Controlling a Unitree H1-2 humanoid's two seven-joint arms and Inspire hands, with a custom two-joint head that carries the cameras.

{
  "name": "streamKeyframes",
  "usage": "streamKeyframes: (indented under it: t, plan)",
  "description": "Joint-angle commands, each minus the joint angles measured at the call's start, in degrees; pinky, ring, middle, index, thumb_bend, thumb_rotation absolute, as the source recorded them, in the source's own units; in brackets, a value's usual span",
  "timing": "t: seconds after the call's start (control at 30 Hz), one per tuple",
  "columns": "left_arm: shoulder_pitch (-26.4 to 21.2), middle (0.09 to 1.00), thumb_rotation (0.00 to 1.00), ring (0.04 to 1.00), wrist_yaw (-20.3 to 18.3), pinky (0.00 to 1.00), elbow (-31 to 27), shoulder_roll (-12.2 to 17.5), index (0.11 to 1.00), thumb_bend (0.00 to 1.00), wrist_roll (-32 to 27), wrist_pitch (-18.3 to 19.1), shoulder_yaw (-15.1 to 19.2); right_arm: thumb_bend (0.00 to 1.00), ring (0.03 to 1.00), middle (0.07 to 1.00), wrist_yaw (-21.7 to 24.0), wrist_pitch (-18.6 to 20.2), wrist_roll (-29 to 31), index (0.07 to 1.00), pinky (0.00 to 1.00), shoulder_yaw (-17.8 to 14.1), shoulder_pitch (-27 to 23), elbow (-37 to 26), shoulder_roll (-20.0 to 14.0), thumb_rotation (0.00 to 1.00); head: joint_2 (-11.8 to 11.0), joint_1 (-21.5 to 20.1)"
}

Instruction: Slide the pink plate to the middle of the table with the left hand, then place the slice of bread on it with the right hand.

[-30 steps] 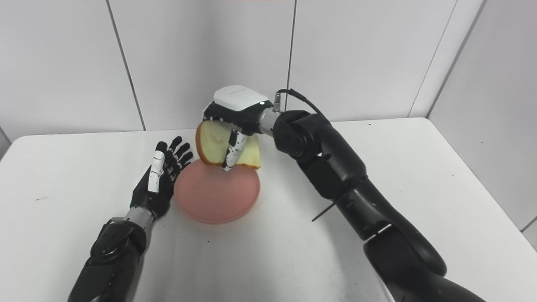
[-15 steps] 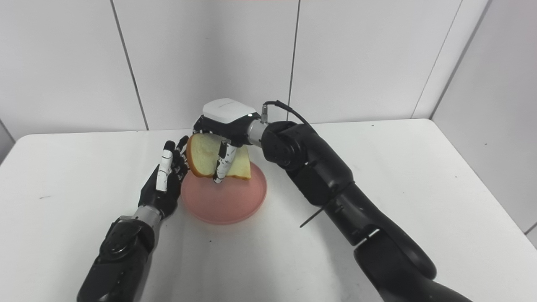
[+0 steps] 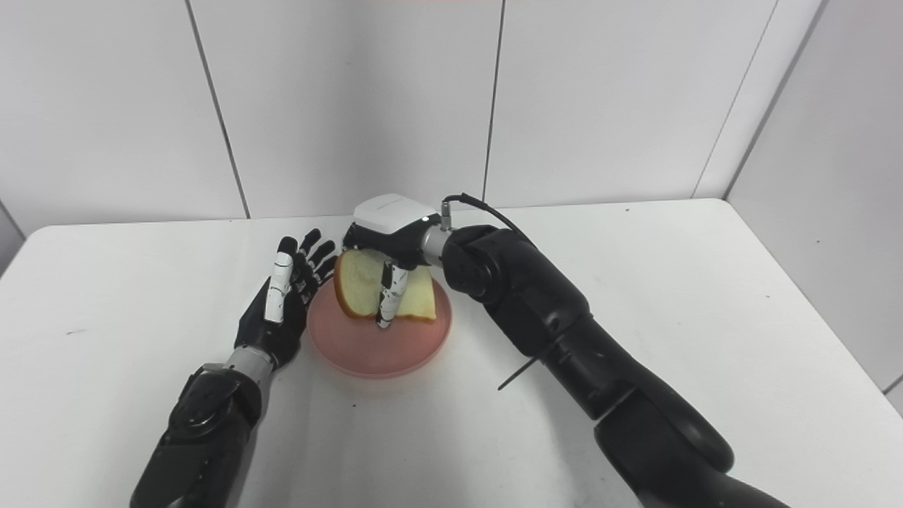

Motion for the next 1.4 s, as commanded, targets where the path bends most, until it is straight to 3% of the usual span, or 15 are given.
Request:
streamKeyframes:
  t: [0.0, 0.13, 0.27, 0.37, 0.43, 0.73, 0.8, 0.83, 0.87, 0.9, 0.93, 1.0, 1.07, 1.17, 1.37]
  plan:
    - [3.5, 0.986, 0.99, 0.978, 0.1, 0.99, 2.2, 0.1, 0.998, 0.78, 0.9, 6.2, -0.5, 0.52, 0.434, 0.51, -1.4, -1.6, 0.6, 0.491, 0.48, -0.5, -2.6, -0.5, 0.2, 0.0, 0.0, 0.0]
    - [3.6, 0.989, 0.99, 0.98, 0.2, 0.99, 1.7, 0.1, 1.0, 0.77, 0.8, 6.7, -0.5, 0.52, 0.407, 0.505, -2.1, -1.6, -1.3, 0.516, 0.4, 0.7, -2.1, -0.8, 0.0, 0.0, 0.2, 0.0]
    - [3.7, 0.983, 0.99, 0.975, 0.7, 0.99, 1.2, 0.0, 0.997, 0.77, 1.1, 7.3, -0.5, 0.52, 0.485, 0.508, -2.4, -2.1, -1.8, 0.46, 0.6, 1.6, -1.7, -0.9, 0.0, 0.0, 0.2, 0.0]
    - [3.7, 0.984, 1.0, 0.976, 0.7, 0.99, 1.1, 0.0, 0.999, 0.78, 1.1, 7.5, -0.5, 0.52, 0.428, 0.507, -2.0, -2.4, -0.9, 0.496, 0.47, 1.6, -1.1, -1.9, 0.1, 0.0, 0.5, 0.2]
    - [3.7, 0.982, 1.0, 0.974, 1.0, 0.98, 0.8, -0.1, 0.998, 0.77, 1.1, 7.8, -0.4, 0.52, 0.411, 0.504, -1.0, -2.5, -0.4, 0.519, 0.43, 1.8, -1.0, -2.4, 0.1, 0.0, 0.5, 0.2]
    - [3.6, 0.976, 0.99, 0.968, 1.8, 0.98, 0.9, -0.3, 0.994, 0.78, 1.4, 7.9, -0.4, 0.51, 0.388, 0.495, 2.8, -0.8, 0.4, 0.548, 0.4, 1.9, 0.4, -8.4, 0.4, 0.0, 0.6, 0.3]
    - [3.6, 0.973, 0.99, 0.966, 2.1, 0.98, 0.8, -0.4, 0.991, 0.79, 1.5, 8.0, -0.4, 0.51, 0.403, 0.505, 5.0, 0.4, 0.8, 0.536, 0.43, 1.8, 0.6, -10.1, 0.5, 0.0, 0.7, 0.3]
    - [3.7, 0.968, 0.98, 0.962, 2.2, 0.97, 0.8, -0.3, 0.985, 0.79, 1.6, 8.1, -0.4, 0.52, 0.494, 0.495, 6.0, 1.0, 0.8, 0.515, 0.47, 1.7, 0.6, -10.8, 0.5, 0.0, 0.7, 0.3]
    - [3.6, 0.965, 0.98, 0.959, 2.3, 0.97, 0.7, -0.4, 0.982, 0.79, 1.6, 8.2, -0.4, 0.58, 0.547, 0.53, 7.4, 2.0, 0.5, 0.544, 0.5, 1.8, 0.7, -11.8, 0.5, 0.02, 0.7, 0.3]
    - [3.6, 0.962, 0.98, 0.955, 2.4, 0.96, 0.7, -0.4, 0.977, 0.79, 1.5, 8.3, -0.4, 0.73, 0.609, 0.636, 8.3, 2.8, 0.3, 0.64, 0.54, 1.9, 0.8, -12.6, 0.5, 0.09, 0.7, 0.3]
    - [3.7, 0.962, 0.98, 0.955, 2.4, 0.96, 0.5, -0.3, 0.977, 0.79, 1.6, 8.3, -0.5, 0.75, 0.615, 0.646, 9.6, 4.1, -0.1, 0.65, 0.55, 1.9, 0.9, -13.6, 0.5, 0.09, 0.8, 0.3]
    - [3.7, 0.966, 1.0, 0.96, 1.7, 0.96, 0.3, -0.1, 0.979, 0.78, 1.5, 8.3, -0.7, 0.84, 0.663, 0.709, 11.4, 5.7, -0.8, 0.734, 0.56, 2.1, 1.1, -15.2, 0.4, 0.22, 0.8, 0.2]
    - [3.7, 0.988, 1.0, 0.979, 0.6, 0.97, 0.4, 0.3, 0.995, 0.77, 1.4, 7.7, -1.0, 0.9, 0.799, 0.83, 12.9, 6.2, -1.4, 0.819, 0.69, 2.4, 0.9, -16.1, 0.1, 0.33, 0.8, 0.2]
    - [3.9, 1.0, 1.0, 0.994, 0.1, 0.97, 0.2, 0.6, 1.0, 0.77, 1.8, 7.7, -1.2, 0.96, 0.945, 0.951, 13.2, 5.5, -2.7, 0.914, 0.87, 2.5, 0.8, -16.7, -0.3, 0.46, 0.7, 0.2]
    - [3.6, 0.997, 1.0, 0.981, 0.3, 0.98, 1.4, 0.6, 0.999, 0.78, 2.1, 6.8, -1.0, 1.0, 0.997, 0.997, 12.8, 5.8, -8.6, 0.972, 0.93, 3.1, 0.6, -19.0, -1.0, 0.62, 0.7, 0.0]
